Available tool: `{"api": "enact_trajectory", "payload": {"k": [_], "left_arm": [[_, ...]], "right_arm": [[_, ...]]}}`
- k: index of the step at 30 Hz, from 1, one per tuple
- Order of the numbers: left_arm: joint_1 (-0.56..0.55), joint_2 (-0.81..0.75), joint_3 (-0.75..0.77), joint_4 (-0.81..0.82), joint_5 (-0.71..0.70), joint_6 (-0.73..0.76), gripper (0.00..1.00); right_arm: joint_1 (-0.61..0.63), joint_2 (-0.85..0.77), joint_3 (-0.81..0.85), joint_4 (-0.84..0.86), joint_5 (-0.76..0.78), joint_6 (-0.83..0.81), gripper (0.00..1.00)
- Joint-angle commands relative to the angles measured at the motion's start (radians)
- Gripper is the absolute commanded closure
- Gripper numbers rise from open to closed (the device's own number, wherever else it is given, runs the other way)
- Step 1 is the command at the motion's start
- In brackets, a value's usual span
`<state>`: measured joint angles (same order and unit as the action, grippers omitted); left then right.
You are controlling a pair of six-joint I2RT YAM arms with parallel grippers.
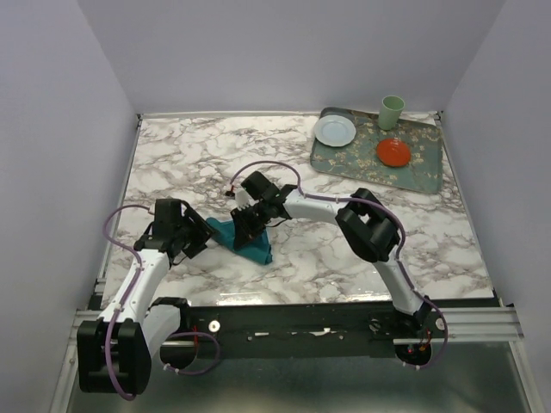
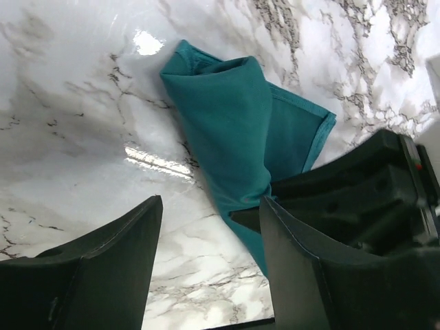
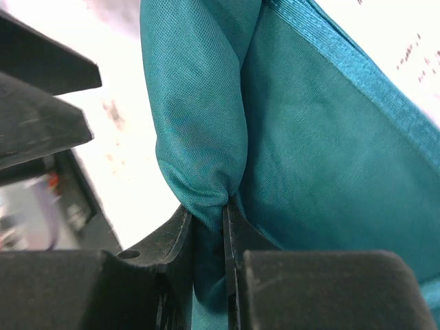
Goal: Fold the napkin, place the utensils inside, and roll it up
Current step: Roll the napkin with the utensil
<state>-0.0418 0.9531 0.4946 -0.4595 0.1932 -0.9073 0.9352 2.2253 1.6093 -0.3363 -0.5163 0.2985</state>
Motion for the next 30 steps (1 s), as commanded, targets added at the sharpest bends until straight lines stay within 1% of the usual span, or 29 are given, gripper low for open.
{"api": "enact_trajectory", "payload": {"k": [1,2,3,4,6,8,11,12,14,16,17,18,20,21,22,23,24,25,26,27,28,29,30], "left_arm": [[-0.007,0.016,0.019,0.021,0.063,0.058,0.3],[-0.012,0.024,0.012,0.031,0.069,0.053,0.3],[-0.016,0.045,0.003,0.047,0.084,0.047,0.27],[-0.03,0.058,-0.017,0.091,0.097,0.032,0.27],[-0.049,0.11,-0.021,0.113,0.106,0.015,0.25],[-0.079,0.136,-0.021,0.13,0.095,0.002,0.25],[-0.093,0.142,-0.039,0.156,0.063,-0.013,0.25],[-0.093,0.138,-0.072,0.18,0.052,-0.042,0.25],[-0.093,0.141,-0.094,0.222,0.057,-0.068,0.26],[-0.093,0.153,-0.123,0.264,0.058,-0.097,0.27],[-0.093,0.159,-0.128,0.271,0.061,-0.105,0.27],[-0.093,0.17,-0.139,0.281,0.063,-0.116,0.28],[-0.093,0.176,-0.149,0.312,0.066,-0.131,0.28],[-0.093,0.182,-0.154,0.329,0.072,-0.139,0.28],[-0.093,0.187,-0.156,0.344,0.074,-0.14,0.3],[-0.093,0.19,-0.154,0.344,0.074,-0.14,0.3],[-0.093,0.193,-0.153,0.343,0.074,-0.142,0.3],[-0.093,0.193,-0.151,0.337,0.074,-0.143,0.3],[-0.093,0.188,-0.151,0.332,0.074,-0.145,0.29],[-0.093,0.181,-0.151,0.328,0.074,-0.145,0.28],[-0.093,0.174,-0.154,0.321,0.074,-0.146,0.28],[-0.093,0.168,-0.157,0.318,0.078,-0.157,0.27],[-0.093,0.155,-0.16,0.314,0.078,-0.163,0.26]], "right_arm": [[-0.07,0.14,0.057,-0.049,-0.353,0.008,0.99],[-0.085,0.155,0.061,-0.047,-0.394,0.019,1.0],[-0.091,0.174,0.073,-0.047,-0.471,0.024,1.0],[-0.096,0.189,0.09,-0.044,-0.506,0.03,0.99],[-0.107,0.232,0.113,-0.043,-0.586,0.054,0.99],[-0.114,0.261,0.144,-0.044,-0.622,0.077,1.0],[-0.122,0.286,0.172,-0.04,-0.674,0.112,1.0],[-0.127,0.302,0.176,-0.012,-0.72,0.151,1.0],[-0.128,0.306,0.155,0.022,-0.746,0.213,1.0],[-0.131,0.3,0.121,0.13,-0.761,0.283,0.99],[-0.131,0.297,0.104,0.173,-0.769,0.351,0.99],[-0.13,0.292,0.074,0.247,-0.78,0.381,0.99],[-0.131,0.283,0.046,0.311,-0.786,0.466,0.99],[-0.131,0.28,0.02,0.395,-0.794,0.497,0.99],[-0.131,0.275,0.002,0.439,-0.794,0.534,0.99],[-0.134,0.27,-0.012,0.482,-0.795,0.612,0.99],[-0.134,0.27,-0.026,0.61,-0.8,0.664,0.99],[-0.134,0.27,-0.069,0.696,-0.806,0.729,0.99],[-0.134,0.281,-0.086,0.786,-0.811,0.877,0.99],[-0.136,0.29,-0.106,0.976,-0.811,0.959,0.99],[-0.136,0.301,-0.124,1.067,-0.809,1.031,0.99],[-0.134,0.325,-0.13,1.142,-0.809,1.15,1.0],[-0.136,0.336,-0.137,1.254,-0.803,1.198,0.99]]}}
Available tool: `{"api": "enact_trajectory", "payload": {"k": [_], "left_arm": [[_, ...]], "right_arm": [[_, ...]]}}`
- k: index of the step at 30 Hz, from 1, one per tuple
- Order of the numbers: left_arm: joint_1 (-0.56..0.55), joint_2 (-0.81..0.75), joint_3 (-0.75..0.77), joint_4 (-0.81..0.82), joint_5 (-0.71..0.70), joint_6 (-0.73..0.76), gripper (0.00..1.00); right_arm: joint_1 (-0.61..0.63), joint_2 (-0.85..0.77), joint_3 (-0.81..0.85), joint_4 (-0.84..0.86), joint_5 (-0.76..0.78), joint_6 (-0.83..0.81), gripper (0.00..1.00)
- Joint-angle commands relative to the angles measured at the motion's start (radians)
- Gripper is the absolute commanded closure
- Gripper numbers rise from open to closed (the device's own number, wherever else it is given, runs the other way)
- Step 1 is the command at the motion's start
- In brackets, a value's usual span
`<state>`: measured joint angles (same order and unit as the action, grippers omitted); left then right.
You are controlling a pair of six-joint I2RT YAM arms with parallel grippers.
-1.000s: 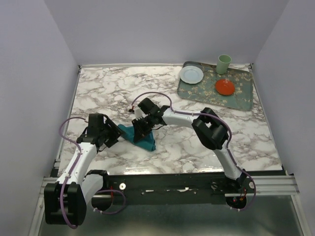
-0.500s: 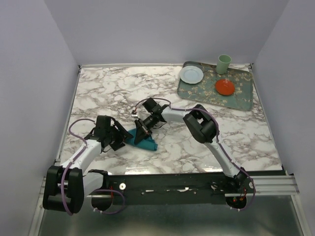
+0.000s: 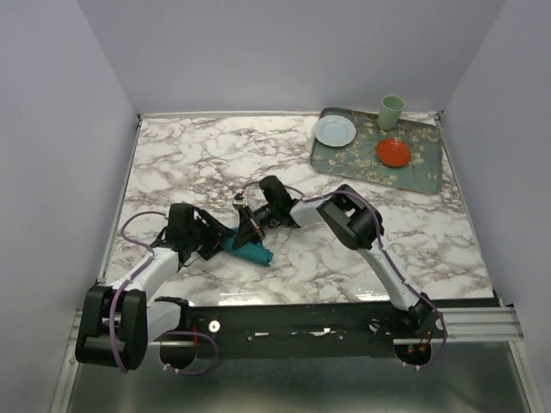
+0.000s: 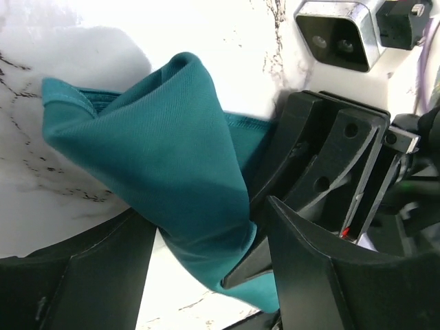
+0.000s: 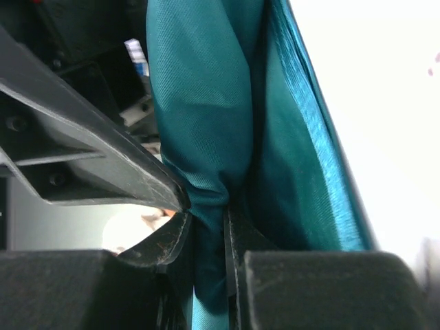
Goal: Fold the napkin, place the utensils inside, and roll it up
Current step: Roll the napkin with the utensil
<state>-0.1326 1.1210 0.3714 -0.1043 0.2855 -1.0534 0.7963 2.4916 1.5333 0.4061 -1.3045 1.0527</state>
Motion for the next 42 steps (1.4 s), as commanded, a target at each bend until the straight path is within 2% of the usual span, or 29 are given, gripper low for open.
{"api": "enact_trajectory", "payload": {"k": [1,5,9,11,12,14,17,21,23,25,26,27,29,30,31,32,33,34,36,37,42], "left_arm": [[-0.002,-0.021,-0.042,-0.051,-0.019,-0.016,0.25],[-0.002,-0.015,-0.052,-0.028,-0.026,-0.017,0.27],[-0.002,0.046,-0.066,0.037,-0.009,-0.022,0.37],[-0.002,0.063,-0.069,0.078,-0.003,-0.028,0.41],[-0.002,0.077,-0.069,0.087,0.004,-0.026,0.45],[-0.002,0.088,-0.06,0.095,0.001,-0.016,0.48],[-0.002,0.103,-0.06,0.1,-0.005,-0.013,0.56],[-0.002,0.123,-0.068,0.144,-0.002,-0.011,0.74],[-0.002,0.12,-0.075,0.146,-0.009,-0.011,0.79],[-0.002,0.118,-0.083,0.146,-0.009,-0.01,0.83],[-0.002,0.115,-0.083,0.144,-0.011,-0.007,0.9],[-0.002,0.114,-0.086,0.143,-0.014,-0.008,0.93],[-0.002,0.114,-0.097,0.153,-0.011,-0.008,0.94],[-0.002,0.118,-0.095,0.152,-0.014,-0.005,1.0],[-0.002,0.12,-0.089,0.147,-0.014,0.003,1.0],[-0.001,0.122,-0.086,0.146,-0.014,0.006,1.0],[-0.002,0.12,-0.081,0.138,-0.02,0.013,1.0],[-0.001,0.12,-0.071,0.121,-0.022,0.024,1.0],[-0.002,0.115,-0.06,0.106,-0.032,0.039,1.0],[-0.002,0.114,-0.055,0.106,-0.034,0.043,1.0],[-0.002,0.115,-0.055,0.084,-0.029,0.043,1.0]], "right_arm": [[0.004,0.079,-0.064,0.552,-0.012,0.479,0.99],[0.003,0.072,-0.084,0.542,-0.003,0.462,0.99],[0.004,0.043,-0.099,0.464,0.001,0.412,0.99],[0.004,0.024,-0.099,0.403,0.004,0.33,0.99],[0.006,0.018,-0.091,0.307,0.008,0.291,0.99],[0.007,0.006,-0.081,0.217,0.013,0.197,0.99],[0.017,0.007,-0.064,0.171,0.007,0.176,0.99],[0.018,0.004,-0.05,0.125,0.005,0.147,0.99],[0.017,-0.006,-0.029,0.052,0.011,0.056,0.96],[0.017,-0.029,0.007,-0.161,0.042,-0.06,0.91],[0.018,-0.039,0.022,-0.227,0.059,-0.154,0.91],[0.018,-0.045,0.046,-0.312,0.076,-0.183,0.89],[0.015,-0.059,0.048,-0.322,0.079,-0.189,0.84],[0.012,-0.068,0.045,-0.337,0.097,-0.198,0.82],[0.012,-0.086,0.05,-0.37,0.115,-0.224,0.77],[0.009,-0.098,0.066,-0.439,0.14,-0.323,0.74],[0.007,-0.111,0.086,-0.604,0.222,-0.388,0.7],[0.006,-0.125,0.132,-0.687,0.276,-0.452,0.63],[0.007,-0.178,0.155,-0.853,0.424,-0.588,0.57],[0.006,-0.203,0.172,-0.895,0.474,-0.618,0.53],[0.023,-0.315,0.218,-1.074,0.747,-0.753,0.46]]}}
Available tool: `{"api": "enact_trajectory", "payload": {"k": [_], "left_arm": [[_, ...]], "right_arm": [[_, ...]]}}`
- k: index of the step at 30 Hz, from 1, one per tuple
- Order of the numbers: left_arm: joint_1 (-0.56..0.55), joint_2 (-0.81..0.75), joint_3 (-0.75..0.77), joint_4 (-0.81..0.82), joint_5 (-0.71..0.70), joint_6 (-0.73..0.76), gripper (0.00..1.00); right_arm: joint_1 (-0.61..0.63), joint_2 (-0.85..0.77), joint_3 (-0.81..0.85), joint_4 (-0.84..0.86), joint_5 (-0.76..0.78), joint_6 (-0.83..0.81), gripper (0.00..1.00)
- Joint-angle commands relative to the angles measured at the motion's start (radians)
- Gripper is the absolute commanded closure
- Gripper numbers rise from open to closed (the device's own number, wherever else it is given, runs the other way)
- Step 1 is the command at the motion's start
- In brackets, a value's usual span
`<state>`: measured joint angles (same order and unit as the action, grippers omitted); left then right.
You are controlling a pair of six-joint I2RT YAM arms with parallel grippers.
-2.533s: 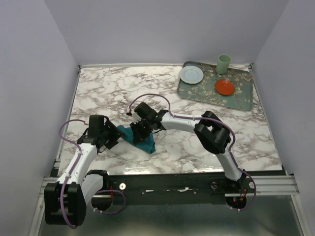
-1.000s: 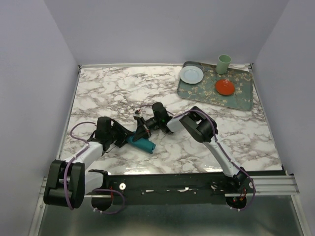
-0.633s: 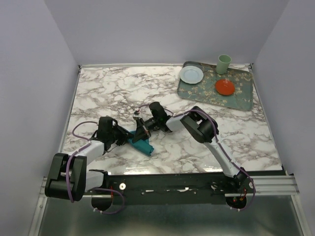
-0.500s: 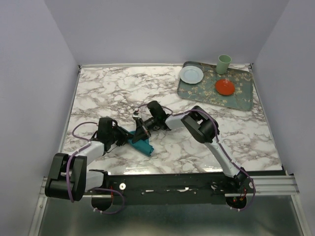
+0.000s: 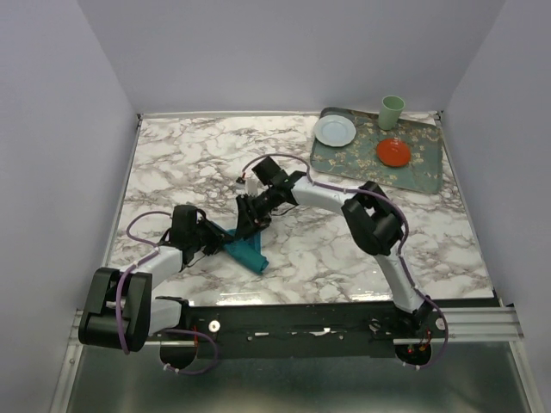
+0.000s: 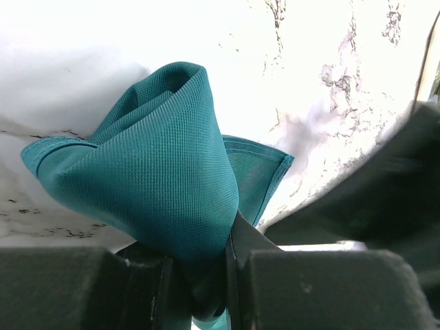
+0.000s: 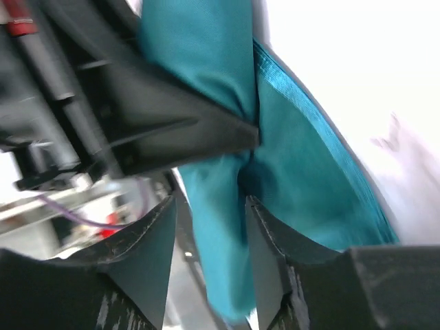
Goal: Fold the napkin, place the utensils inside, and roll it up
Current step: Roll the napkin with the utensil
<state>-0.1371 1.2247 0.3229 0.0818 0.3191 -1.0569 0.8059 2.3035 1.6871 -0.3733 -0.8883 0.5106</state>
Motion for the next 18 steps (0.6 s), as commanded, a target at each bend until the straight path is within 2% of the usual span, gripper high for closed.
{"api": "enact_trajectory", "payload": {"k": [1,5,6,10,18], "left_arm": [[0.002,0.013,-0.008,-0.105,-0.064,0.044,1.0],[0.002,0.013,-0.002,-0.125,-0.058,0.032,1.0],[0.002,0.016,0.002,-0.132,-0.063,0.028,1.0],[0.002,0.024,0.04,-0.204,-0.074,0.025,1.0],[0.002,0.048,0.059,-0.249,-0.084,0.02,1.0]], "right_arm": [[0.021,-0.139,0.074,-0.315,0.372,-0.228,0.45],[0.145,-0.196,0.118,-0.369,0.592,-0.308,0.41],[0.171,-0.205,0.112,-0.357,0.683,-0.313,0.39],[0.246,-0.233,0.079,-0.297,0.836,-0.311,0.38],[0.34,-0.207,0.04,-0.178,0.937,-0.323,0.39]]}}
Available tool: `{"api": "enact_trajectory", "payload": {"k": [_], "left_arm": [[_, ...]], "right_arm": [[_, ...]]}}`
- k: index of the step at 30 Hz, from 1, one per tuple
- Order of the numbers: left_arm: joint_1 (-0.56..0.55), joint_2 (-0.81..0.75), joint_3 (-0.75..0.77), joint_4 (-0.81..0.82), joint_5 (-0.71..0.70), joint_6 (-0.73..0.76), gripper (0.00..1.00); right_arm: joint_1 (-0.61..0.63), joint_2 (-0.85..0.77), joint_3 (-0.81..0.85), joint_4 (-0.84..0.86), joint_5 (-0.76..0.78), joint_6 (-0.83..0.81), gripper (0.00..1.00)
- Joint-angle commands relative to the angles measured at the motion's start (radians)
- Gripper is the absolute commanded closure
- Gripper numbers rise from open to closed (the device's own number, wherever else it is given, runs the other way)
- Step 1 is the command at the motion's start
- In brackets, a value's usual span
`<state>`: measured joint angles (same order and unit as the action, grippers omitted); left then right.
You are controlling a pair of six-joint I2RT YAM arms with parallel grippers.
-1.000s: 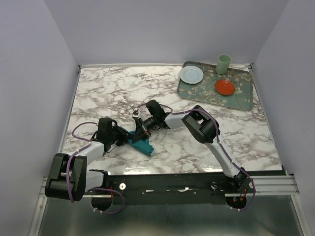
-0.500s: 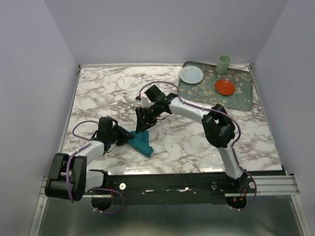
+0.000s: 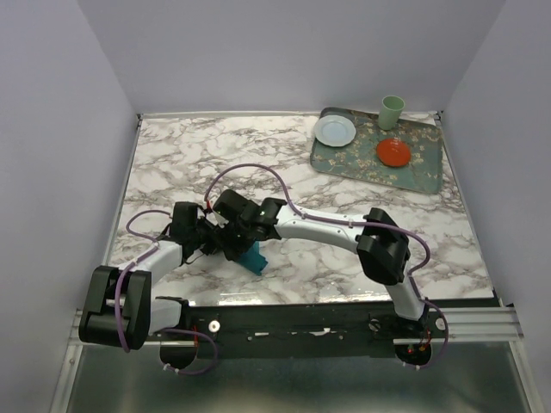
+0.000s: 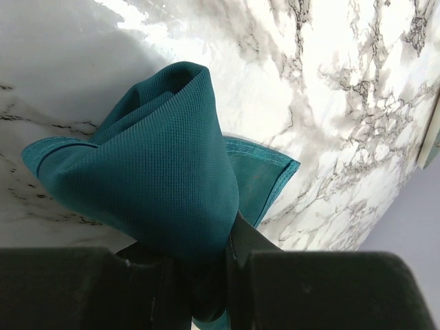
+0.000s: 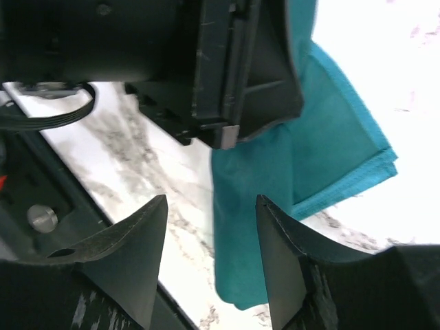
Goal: Fold the napkin, place the utensils inside, and roll it up
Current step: Roll the napkin with the utensil
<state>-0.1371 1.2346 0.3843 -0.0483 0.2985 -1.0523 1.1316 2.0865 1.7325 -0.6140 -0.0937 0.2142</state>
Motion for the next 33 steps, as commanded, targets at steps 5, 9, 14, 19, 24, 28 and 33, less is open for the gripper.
{"api": "enact_trajectory", "payload": {"k": [5,9,14,19,24,28,33], "left_arm": [[0.002,0.052,-0.002,-0.113,-0.053,0.011,1.0],[0.002,0.057,-0.002,-0.114,-0.052,0.006,1.0],[0.002,0.063,0.01,-0.12,-0.047,0.002,1.0],[0.002,0.066,0.013,-0.13,-0.042,0.009,1.0],[0.002,0.072,0.008,-0.121,-0.025,0.029,1.0],[0.002,0.086,0.018,-0.139,-0.013,0.058,1.0],[0.002,0.106,0.047,-0.165,-0.009,0.101,1.0]], "right_arm": [[0.046,0.059,0.007,0.074,0.212,-0.059,0.39],[0.062,0.081,0.016,0.08,0.221,-0.076,0.4],[0.073,0.11,0.016,0.085,0.244,-0.079,0.42],[0.082,0.138,0.016,0.089,0.327,-0.082,0.5],[0.082,0.167,0.018,0.091,0.368,-0.091,0.68],[0.082,0.184,0.022,0.091,0.387,-0.102,0.68],[0.08,0.188,0.025,0.092,0.396,-0.119,0.96]]}}
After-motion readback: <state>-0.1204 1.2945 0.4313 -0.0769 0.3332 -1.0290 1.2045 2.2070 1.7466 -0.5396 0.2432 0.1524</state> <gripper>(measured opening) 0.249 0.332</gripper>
